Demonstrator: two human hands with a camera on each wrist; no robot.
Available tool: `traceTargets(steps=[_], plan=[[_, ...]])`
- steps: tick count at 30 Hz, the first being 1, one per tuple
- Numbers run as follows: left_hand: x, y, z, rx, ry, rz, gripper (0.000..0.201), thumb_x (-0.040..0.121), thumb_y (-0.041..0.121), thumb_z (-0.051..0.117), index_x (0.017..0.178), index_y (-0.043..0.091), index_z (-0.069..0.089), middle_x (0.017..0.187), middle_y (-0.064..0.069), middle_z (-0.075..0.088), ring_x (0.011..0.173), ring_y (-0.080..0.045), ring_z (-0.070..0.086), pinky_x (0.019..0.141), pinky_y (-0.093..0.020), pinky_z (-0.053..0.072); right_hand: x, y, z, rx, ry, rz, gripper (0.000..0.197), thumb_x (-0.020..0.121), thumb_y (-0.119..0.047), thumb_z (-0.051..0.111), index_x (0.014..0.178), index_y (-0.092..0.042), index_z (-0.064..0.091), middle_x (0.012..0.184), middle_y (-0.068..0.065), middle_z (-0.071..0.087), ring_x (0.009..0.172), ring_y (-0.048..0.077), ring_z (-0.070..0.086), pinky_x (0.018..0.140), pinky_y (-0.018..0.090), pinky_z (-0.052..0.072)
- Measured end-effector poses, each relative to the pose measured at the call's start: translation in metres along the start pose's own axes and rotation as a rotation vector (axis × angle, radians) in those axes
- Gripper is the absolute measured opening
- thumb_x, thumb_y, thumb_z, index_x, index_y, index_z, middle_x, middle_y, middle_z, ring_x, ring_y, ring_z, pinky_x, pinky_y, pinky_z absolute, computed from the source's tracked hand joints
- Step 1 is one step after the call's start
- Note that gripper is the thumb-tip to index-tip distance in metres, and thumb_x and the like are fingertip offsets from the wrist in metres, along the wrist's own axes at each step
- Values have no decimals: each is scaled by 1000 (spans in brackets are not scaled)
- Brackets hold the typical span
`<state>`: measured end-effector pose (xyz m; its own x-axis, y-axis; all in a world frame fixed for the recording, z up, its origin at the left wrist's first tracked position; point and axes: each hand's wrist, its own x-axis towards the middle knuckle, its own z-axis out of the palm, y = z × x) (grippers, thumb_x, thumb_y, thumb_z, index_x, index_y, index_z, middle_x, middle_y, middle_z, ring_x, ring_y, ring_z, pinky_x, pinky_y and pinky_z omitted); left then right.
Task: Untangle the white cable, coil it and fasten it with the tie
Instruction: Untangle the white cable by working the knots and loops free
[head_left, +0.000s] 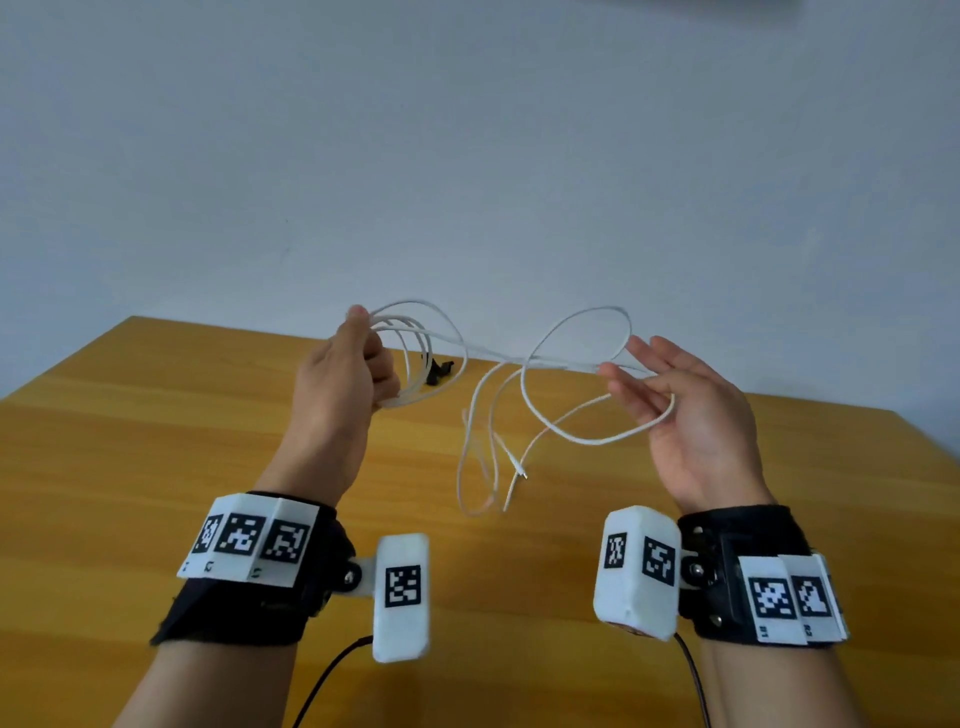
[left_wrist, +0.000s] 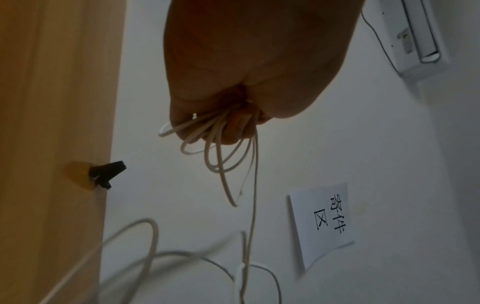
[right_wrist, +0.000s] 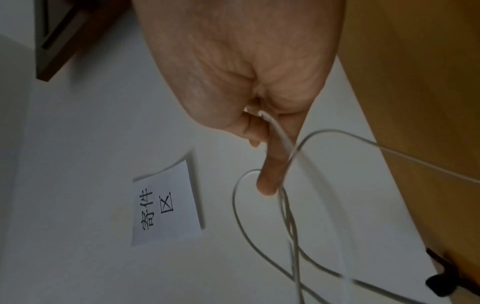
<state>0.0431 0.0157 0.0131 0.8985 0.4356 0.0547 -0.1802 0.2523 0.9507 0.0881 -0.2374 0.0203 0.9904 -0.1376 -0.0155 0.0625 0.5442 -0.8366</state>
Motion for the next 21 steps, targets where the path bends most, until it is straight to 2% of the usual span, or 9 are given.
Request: traceTargets(steps=[2,4,8,10,11,13,16,18,21], plan=[[2,-2,0,-8,6,23,44,110,33,40,68,23,32,57,8,25,53,-13,27,67,-36,24,2,0,-3,-10,-17,4,35,93,22,41,114,3,61,121,24,70,87,38,79,72,31,64],[4,-5,0,57,-17,53,46,111,35,39,67,22,34,56,6,30,52,-12,36,73,-38,29,3,2,-4,-116,-35,-20,34,94,20,43,114,3,64,116,24,72,87,38,78,74,35,64],[3,-7,1,219,-44,95,45,110,36,39,70,21,48,59,11,55,70,-10,49,75,-29,33,3,9,-1,-277,-107,5,65,75,26,28,129,2,57,113,29,71,78,37,76,77,39,61],[4,-7,0,181,-66,84,41,111,31,41,74,19,55,60,13,61,80,-18,54,87,-33,40,3,10,0,-285,-158,59,65,74,25,28,129,4,55,111,30,69,74,35,74,75,38,59],[4,-7,0,140,-84,65,39,111,29,41,77,17,57,60,13,62,77,-18,56,91,-37,43,3,10,0,-309,-175,66,60,77,23,30,126,6,58,107,28,69,73,33,73,74,36,59],[5,-9,0,103,-124,37,37,112,25,40,82,13,59,61,10,60,67,-15,55,85,-39,45,5,13,-1,-378,-180,43,47,85,18,38,119,3,66,96,20,69,76,30,74,77,36,59],[5,-12,0,171,-165,57,38,112,24,36,87,11,62,62,9,54,59,-11,48,74,-36,43,8,18,-4,-509,-165,-49,24,96,3,59,110,-7,75,81,3,76,84,26,76,83,36,58],[4,-11,0,197,-150,57,39,113,24,34,88,13,62,59,11,49,56,-8,43,68,-31,40,11,21,-5,-538,-146,-95,14,98,-7,65,103,-9,78,83,0,77,86,26,78,84,36,59],[5,-12,-1,203,-117,67,40,113,24,32,83,16,56,54,15,44,52,-7,36,64,-29,34,12,23,-3,-512,-64,-130,18,101,-12,63,93,-5,77,84,1,75,83,26,78,83,36,61]])
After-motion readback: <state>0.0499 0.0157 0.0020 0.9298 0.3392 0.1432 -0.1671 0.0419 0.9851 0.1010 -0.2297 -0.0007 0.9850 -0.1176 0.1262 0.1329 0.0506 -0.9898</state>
